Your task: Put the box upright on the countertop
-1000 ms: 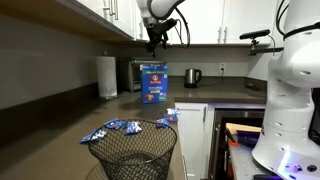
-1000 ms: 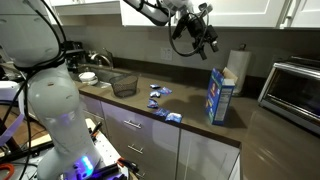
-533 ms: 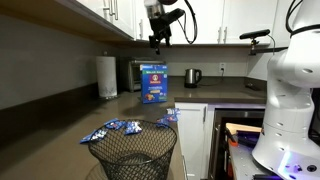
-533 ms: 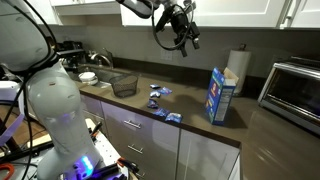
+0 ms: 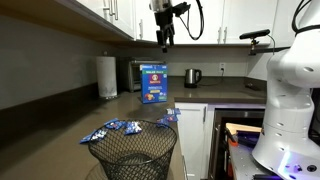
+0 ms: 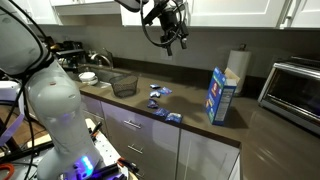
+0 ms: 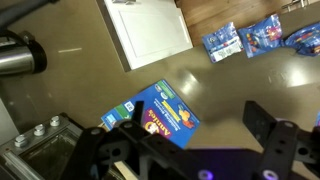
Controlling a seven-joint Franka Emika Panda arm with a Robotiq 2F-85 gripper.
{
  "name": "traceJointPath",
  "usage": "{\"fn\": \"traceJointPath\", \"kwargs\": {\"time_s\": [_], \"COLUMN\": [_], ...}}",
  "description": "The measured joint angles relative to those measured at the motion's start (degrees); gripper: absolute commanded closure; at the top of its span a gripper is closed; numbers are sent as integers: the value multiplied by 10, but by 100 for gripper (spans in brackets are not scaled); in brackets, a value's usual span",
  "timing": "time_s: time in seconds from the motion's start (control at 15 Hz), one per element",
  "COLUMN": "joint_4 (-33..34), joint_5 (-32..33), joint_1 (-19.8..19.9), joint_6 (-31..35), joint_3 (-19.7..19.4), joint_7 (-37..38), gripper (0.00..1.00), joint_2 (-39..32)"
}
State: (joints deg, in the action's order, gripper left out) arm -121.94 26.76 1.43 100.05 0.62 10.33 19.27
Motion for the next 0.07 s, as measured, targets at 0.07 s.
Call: {"fn": "traceJointPath", "kwargs": {"time_s": [0.07], "joint_4": [-2], "joint_5": [-8], "joint_1": [-2], "joint_6": [-3], "joint_3": [0], "joint_7": [-16], "gripper": [0], "joint_2": [3]}}
